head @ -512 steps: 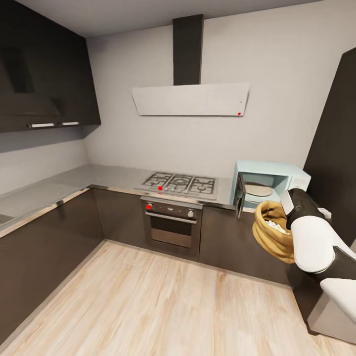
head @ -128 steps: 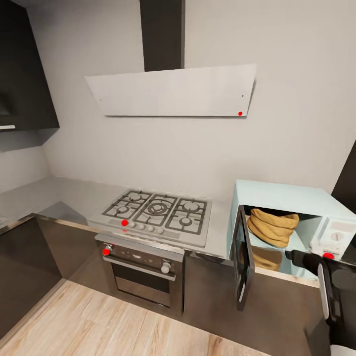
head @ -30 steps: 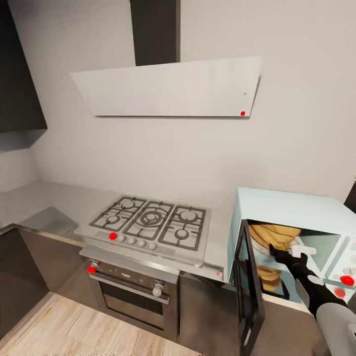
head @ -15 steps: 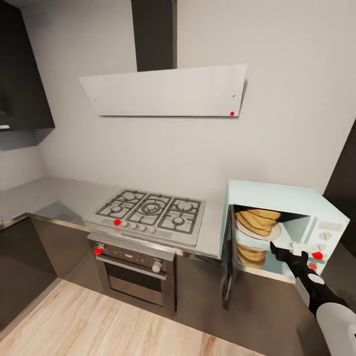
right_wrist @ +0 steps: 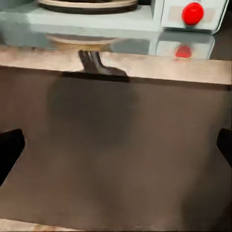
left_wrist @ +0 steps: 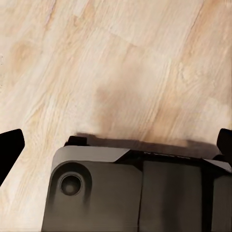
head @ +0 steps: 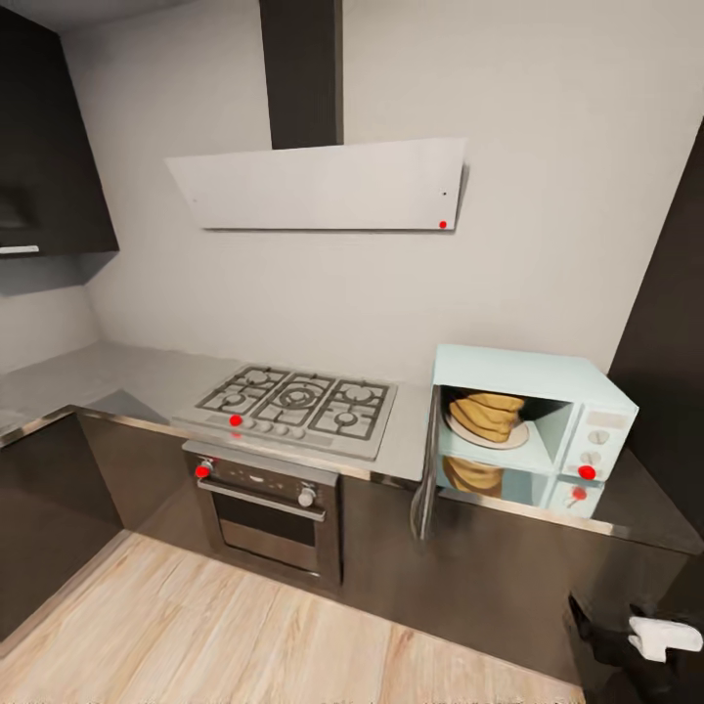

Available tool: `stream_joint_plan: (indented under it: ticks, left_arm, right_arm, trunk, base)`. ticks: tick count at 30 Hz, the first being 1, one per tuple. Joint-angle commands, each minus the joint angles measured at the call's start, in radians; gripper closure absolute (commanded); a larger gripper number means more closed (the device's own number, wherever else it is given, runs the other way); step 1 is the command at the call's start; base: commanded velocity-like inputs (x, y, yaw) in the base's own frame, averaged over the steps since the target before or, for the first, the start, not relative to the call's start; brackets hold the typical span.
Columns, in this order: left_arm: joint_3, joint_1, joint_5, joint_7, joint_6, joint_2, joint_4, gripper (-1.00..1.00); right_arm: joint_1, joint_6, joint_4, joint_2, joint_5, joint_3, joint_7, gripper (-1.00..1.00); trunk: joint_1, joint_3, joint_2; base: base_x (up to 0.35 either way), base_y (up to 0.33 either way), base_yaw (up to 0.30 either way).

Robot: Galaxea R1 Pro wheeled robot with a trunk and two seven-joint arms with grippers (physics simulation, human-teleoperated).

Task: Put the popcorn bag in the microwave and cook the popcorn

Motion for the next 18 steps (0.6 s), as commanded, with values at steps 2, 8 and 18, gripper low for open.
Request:
stream_joint_plan:
  ticks: [2, 8, 18]
  left_arm:
    - [0.042, -0.021, -0.005, 0.004, -0.002, -0.003, -0.003, -1.00]
    - [0.056, -0.135, -0.012, -0.006, -0.003, -0.082, -0.184, -1.00]
    - [-0.008, -0.331, -0.004, -0.002, 0.078, -0.099, -0.577, -1.00]
  right_arm:
    - [0.066, -0.007, -0.035, 0.059, 0.002, -0.004, 0.030, -1.00]
    - [0.108, -0.112, 0.302, 0.133, 0.076, -0.002, 0.040, -1.00]
    - [0.097, -0.194, 0.558, 0.133, 0.291, 0.011, 0.027, -1.00]
  trunk:
    - [0.000, 0.000, -0.001]
    - [0.000, 0.000, -0.001]
    - [0.000, 0.000, -0.001]
  base:
    - [-0.025, -0.004, 0.000]
    - [-0.003, 0.000, 0.000]
    - [0.000, 0.000, 0.000]
